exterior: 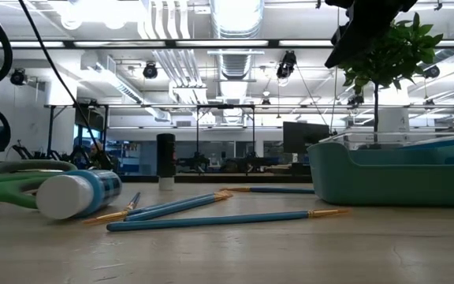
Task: Pick & Place Paint Supplies
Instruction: Put the green scissors into the transparent bin
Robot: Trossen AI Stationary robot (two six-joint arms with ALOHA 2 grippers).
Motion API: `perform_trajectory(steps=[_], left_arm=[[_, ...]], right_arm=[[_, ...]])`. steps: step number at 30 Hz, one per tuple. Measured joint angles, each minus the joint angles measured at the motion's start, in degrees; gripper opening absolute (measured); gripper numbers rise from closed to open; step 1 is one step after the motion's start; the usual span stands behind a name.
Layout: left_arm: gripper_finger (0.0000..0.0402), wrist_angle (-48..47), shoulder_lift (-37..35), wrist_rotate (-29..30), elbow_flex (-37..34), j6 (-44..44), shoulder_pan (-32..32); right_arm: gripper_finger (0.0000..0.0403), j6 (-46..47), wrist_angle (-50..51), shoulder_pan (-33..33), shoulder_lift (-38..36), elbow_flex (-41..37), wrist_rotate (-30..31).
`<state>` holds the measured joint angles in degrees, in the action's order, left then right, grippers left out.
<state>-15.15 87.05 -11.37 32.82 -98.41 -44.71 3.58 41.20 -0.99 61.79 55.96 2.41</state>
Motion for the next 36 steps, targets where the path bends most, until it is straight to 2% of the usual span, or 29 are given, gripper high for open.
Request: perform_trajectory(steps=[6,13,18,25,30,36], left_arm=[[0.0000,-0.22,-0.07,0.28,0.02,0.00,0.02],[0.0000,-0.33,-0.07,0.72,0.02,-0.02,0.02],[0.0000,-0.39,-0.09,1.06,0.02,0.01,0.02],[0.0000,-0.42,-0.11,1.52,0.02,0.97,0.02],[0.0000,-0.46,-0.13,2.36,0.02,2.23,0.02],[0.0000,-0.81,-0.17,2.83,0.04,2.62,0.00]], right_arm=[[0.0157,-1.48,-8.02,0.10,3.04,-1.89,-4.76],[0.0157,-0.21,-26.66,-0.59,15.06,-4.65,-10.73],[0.0178,4.37,-43.08,-2.19,26.03,-3.85,-26.21],[0.0234,1.70,-44.10,-1.38,35.89,4.03,-24.82],[0.0237,1.84,-44.40,-0.30,42.21,10.44,-25.38],[0.0238,3.45,-44.45,-0.37,52.35,18.46,-30.06]])
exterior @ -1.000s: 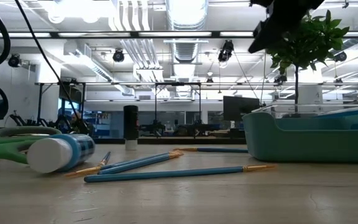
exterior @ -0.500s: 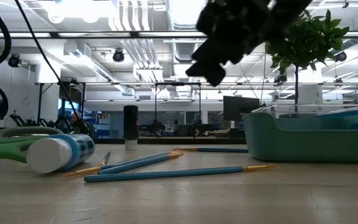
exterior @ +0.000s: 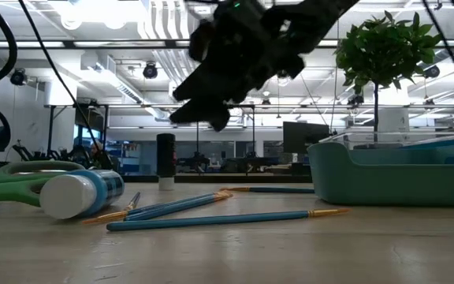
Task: Pick & Place Paint Supplies
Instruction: Put the green scissors into the transparent bin
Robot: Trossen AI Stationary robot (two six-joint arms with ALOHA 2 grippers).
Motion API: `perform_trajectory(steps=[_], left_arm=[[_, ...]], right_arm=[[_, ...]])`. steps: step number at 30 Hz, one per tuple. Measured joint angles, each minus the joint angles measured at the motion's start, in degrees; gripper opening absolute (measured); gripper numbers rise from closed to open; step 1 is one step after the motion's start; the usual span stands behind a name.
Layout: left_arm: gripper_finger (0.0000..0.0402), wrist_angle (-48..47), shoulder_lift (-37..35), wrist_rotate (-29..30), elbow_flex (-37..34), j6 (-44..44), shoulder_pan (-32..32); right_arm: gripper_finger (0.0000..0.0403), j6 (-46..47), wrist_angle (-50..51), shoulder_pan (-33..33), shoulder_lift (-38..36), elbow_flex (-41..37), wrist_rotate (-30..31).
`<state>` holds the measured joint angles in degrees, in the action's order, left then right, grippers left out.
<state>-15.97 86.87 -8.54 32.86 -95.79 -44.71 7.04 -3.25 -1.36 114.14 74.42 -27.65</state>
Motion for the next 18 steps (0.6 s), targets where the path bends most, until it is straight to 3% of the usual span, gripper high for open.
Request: perform_trajectory(steps=[7,18], left_arm=[[0.0000,-0.17,0.00,0.47,0.04,0.21,0.00],[0.0000,-0.28,-0.02,2.11,0.09,2.67,0.00]], right_arm=[[0.0238,0.76,-0.02,0.08,7.91,7.93,-5.43],[0.0238,0.95,0.49,0.39,11.41,12.36,-8.43]])
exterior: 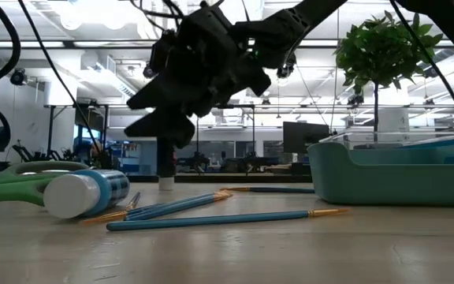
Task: Pick & Place Paint Supplies
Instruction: Put the green scissors into the transparent bin
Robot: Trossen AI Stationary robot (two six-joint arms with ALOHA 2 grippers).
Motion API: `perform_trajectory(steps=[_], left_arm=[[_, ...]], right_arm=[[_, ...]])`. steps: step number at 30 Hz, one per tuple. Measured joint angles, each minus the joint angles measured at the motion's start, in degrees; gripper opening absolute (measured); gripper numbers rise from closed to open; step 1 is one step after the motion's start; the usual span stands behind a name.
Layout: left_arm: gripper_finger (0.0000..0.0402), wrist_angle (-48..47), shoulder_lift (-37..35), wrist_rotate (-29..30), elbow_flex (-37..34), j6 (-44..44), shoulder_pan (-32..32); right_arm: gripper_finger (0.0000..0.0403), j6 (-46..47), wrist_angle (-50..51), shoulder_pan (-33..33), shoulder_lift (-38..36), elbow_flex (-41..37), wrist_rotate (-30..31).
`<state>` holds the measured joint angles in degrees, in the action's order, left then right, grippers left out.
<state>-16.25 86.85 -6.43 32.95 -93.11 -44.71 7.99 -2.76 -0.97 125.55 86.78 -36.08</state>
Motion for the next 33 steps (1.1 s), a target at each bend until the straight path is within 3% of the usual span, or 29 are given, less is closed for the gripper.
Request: perform_trajectory(steps=[17,33], left_arm=[[0.0000,-0.24,-0.07,3.34,0.02,1.09,0.36],[0.0000,-0.24,-0.07,5.53,0.02,2.29,1.07]], right_arm=[[0.0238,2.17,-2.50,-0.02,3.30,0.58,-1.21],[0.0238,2.60,1.98,-0.91,10.98,10.99,-2.99]])
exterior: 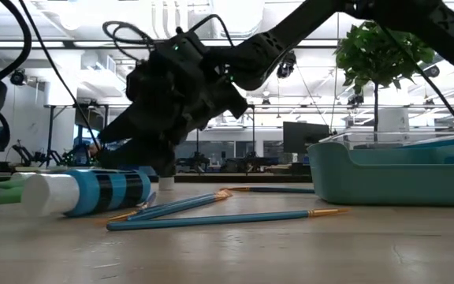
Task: Pick & Place Paint Supplies
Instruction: Put the green scissors into the transparent bin
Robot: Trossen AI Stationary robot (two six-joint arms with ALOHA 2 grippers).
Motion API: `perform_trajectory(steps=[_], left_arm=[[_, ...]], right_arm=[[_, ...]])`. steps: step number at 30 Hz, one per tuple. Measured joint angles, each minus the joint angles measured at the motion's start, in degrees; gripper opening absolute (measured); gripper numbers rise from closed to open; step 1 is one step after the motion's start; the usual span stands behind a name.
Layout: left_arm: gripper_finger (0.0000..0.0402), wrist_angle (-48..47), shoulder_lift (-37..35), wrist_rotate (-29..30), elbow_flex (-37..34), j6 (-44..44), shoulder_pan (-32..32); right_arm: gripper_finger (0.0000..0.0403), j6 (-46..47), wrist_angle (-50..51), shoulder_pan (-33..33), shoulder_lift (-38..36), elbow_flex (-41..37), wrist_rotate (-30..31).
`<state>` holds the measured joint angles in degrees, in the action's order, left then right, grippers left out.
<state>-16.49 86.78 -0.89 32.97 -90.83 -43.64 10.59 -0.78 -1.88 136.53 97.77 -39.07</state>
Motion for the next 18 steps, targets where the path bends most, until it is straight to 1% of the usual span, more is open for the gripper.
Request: perform_trajectory(steps=[4,18], left_arm=[[0.0000,-0.02,0.00,0.50,0.00,0.01,0.00],[0.0000,-0.11,0.00,2.41,0.00,1.04,0.00]], right_arm=[[0.0238,-0.05,1.17,-0.23,1.46,1.99,0.02],[0.0238,-0.27,1.37,-1.19,0.99,2.25,0.91]])
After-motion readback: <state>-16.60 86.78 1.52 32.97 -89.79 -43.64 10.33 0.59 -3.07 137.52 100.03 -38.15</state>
